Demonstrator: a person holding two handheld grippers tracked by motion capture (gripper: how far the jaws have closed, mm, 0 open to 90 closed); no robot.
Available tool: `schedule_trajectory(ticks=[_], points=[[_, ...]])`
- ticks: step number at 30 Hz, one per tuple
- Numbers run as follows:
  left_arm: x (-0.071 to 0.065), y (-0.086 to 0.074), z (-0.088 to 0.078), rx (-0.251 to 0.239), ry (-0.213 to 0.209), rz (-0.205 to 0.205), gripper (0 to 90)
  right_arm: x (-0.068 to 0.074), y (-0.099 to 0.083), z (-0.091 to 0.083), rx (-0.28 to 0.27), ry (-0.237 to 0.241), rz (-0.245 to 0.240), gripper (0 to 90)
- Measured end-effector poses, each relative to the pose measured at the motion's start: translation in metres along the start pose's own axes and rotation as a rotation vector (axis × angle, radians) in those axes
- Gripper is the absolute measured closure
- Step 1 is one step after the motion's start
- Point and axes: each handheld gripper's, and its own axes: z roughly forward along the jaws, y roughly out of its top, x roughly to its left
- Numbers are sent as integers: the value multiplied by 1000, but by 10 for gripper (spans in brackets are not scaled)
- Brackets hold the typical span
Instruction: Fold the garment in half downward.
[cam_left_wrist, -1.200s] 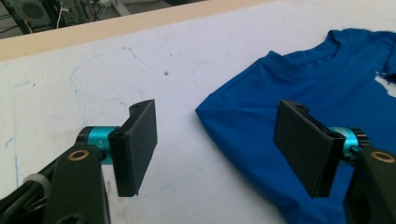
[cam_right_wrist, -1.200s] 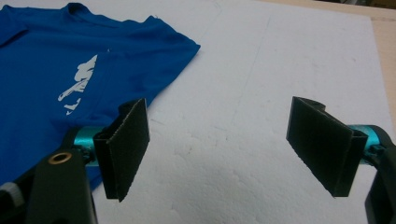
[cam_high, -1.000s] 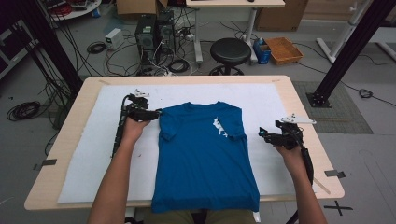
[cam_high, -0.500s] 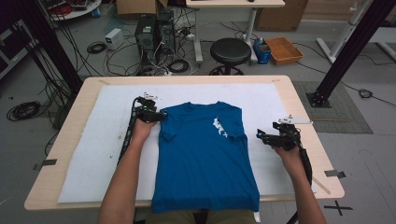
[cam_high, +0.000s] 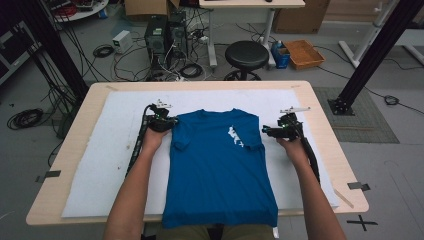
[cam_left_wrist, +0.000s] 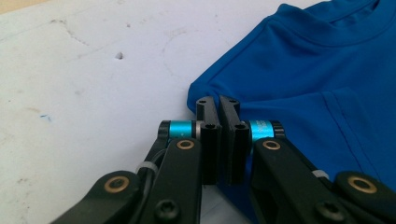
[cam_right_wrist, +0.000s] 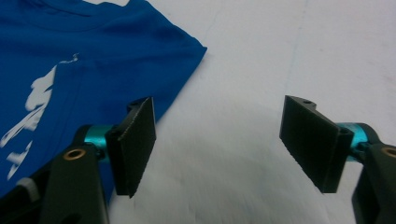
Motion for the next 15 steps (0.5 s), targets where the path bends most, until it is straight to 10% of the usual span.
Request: schedule_trajectory(ticks=[6, 11, 15], points=[[1, -1, -1, -6, -13, -18, 868, 1, 21, 29, 1, 20, 53, 445], [4, -2, -2, -14, -39, -44, 868, 12, 30, 47, 42, -33, -18, 669], [8, -4, -6, -56, -77, -104, 869, 17, 30, 47, 50, 17, -73, 877]])
